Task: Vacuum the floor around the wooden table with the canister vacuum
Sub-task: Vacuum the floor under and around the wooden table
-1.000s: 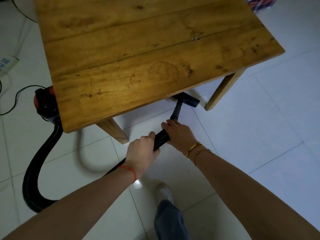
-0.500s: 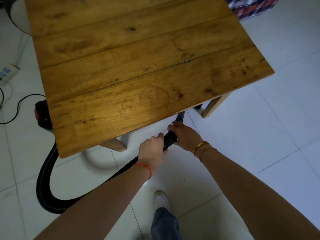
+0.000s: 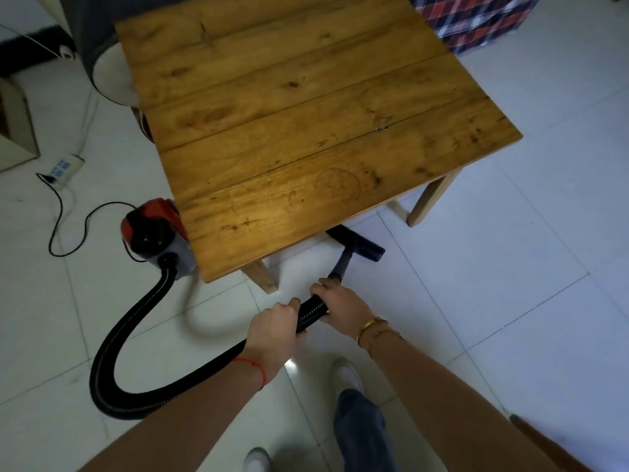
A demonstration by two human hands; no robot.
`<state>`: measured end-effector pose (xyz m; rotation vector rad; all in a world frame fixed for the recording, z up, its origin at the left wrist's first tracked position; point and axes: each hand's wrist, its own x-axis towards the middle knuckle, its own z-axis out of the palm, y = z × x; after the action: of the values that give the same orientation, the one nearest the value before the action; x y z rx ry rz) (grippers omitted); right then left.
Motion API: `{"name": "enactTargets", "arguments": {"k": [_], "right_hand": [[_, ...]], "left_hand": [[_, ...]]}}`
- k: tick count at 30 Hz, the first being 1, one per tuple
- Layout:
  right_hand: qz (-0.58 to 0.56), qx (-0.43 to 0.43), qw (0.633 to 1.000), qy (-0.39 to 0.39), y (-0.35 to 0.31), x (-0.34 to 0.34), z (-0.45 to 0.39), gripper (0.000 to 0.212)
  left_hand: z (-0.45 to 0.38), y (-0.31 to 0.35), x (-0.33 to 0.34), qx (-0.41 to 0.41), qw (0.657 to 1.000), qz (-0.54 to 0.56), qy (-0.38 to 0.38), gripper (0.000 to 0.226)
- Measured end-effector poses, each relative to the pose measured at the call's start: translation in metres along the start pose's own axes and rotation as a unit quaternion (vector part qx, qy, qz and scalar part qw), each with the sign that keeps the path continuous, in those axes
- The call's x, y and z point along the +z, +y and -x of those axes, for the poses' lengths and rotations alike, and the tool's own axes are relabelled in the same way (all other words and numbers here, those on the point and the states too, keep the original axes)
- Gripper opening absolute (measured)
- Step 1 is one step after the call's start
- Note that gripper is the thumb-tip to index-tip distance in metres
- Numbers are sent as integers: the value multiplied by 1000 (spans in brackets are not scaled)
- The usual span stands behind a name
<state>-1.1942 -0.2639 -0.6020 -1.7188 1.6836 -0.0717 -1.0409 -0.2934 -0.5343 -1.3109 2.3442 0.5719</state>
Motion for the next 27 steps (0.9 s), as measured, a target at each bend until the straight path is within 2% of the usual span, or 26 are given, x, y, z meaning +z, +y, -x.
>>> {"name": "enactTargets", "arguments": {"k": [8, 16, 21, 27], "right_hand": [[-61, 13, 998, 30, -97, 69, 30, 25], [-44, 6, 998, 49, -176, 113, 46, 29], [-41, 11, 998, 46, -206, 120, 52, 25], [-21, 65, 996, 61, -202, 109, 47, 17]], "left_hand": [[81, -77, 15, 37, 997, -61, -19, 27], [139, -139, 18, 70, 990, -109, -52, 29], [149, -154, 14, 103, 981, -156, -60, 31], [135, -144, 7, 132, 977, -166, -39, 30]]}}
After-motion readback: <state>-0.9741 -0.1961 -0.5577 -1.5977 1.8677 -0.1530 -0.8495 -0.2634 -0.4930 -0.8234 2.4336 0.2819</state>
